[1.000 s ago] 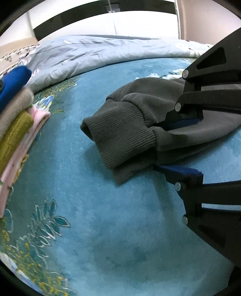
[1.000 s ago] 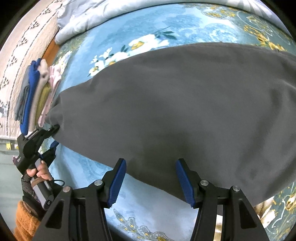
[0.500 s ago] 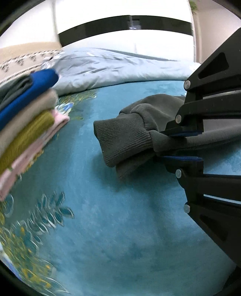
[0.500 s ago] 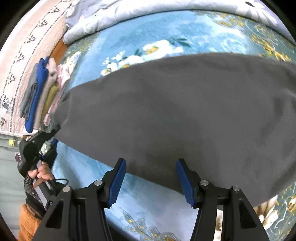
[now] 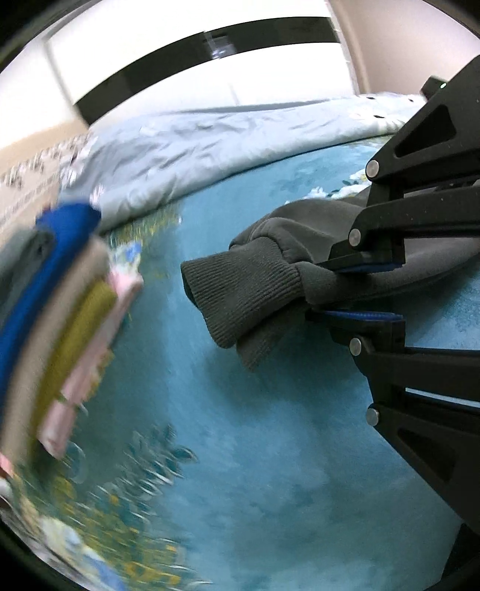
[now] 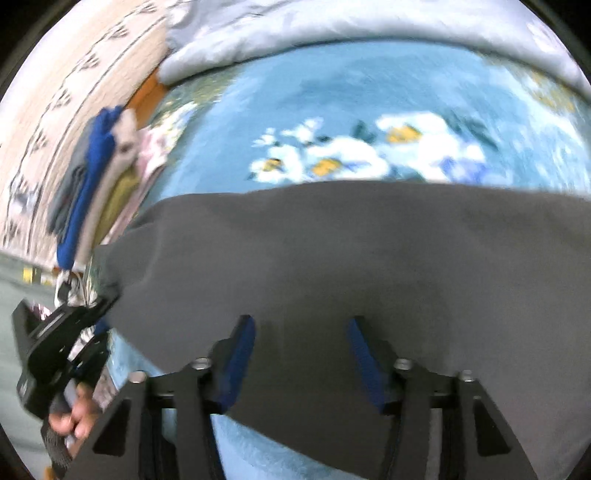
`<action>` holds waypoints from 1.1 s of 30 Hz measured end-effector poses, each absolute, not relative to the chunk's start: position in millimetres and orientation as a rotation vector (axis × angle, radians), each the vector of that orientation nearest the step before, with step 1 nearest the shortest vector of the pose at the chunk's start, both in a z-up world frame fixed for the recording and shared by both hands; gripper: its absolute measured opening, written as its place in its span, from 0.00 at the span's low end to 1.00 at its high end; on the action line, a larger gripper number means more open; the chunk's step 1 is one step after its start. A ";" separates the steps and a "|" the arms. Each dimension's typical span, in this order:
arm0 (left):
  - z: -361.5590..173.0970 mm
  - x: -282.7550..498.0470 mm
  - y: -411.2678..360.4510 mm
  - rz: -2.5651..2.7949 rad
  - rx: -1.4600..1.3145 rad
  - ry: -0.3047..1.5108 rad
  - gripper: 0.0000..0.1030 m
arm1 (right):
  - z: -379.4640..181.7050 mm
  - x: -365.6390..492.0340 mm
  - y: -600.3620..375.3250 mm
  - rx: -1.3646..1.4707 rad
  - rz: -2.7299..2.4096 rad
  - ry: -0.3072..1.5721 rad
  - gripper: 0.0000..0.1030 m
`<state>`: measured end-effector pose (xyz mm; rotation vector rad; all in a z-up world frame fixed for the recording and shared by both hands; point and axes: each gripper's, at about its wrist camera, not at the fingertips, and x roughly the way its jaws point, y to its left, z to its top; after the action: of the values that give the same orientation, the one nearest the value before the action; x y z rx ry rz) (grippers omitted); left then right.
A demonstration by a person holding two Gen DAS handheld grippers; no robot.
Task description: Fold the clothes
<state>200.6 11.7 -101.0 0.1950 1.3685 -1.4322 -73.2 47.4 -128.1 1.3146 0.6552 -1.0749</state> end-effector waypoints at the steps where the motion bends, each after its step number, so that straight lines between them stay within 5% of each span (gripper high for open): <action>1: -96.8 197.6 12.7 -1.449 0.206 1.348 0.16 | -131.2 -74.8 48.2 1.314 -1.079 0.667 0.31; 6: -74.1 181.3 18.2 -1.525 0.268 1.240 0.16 | -141.1 -84.5 51.3 1.316 -1.083 0.679 0.10; 20: 11.1 61.8 45.5 -1.888 0.535 0.755 0.16 | -149.5 -96.9 53.3 1.381 -1.053 0.602 0.09; 33: -15.2 -15.2 79.5 -1.963 0.780 0.733 0.16 | -131.3 -139.0 68.4 1.410 -1.079 0.480 0.11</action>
<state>-15.2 79.5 -15.2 0.7798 0.7332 -1.9625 -139.0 68.4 -131.3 1.4097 0.4799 -1.0790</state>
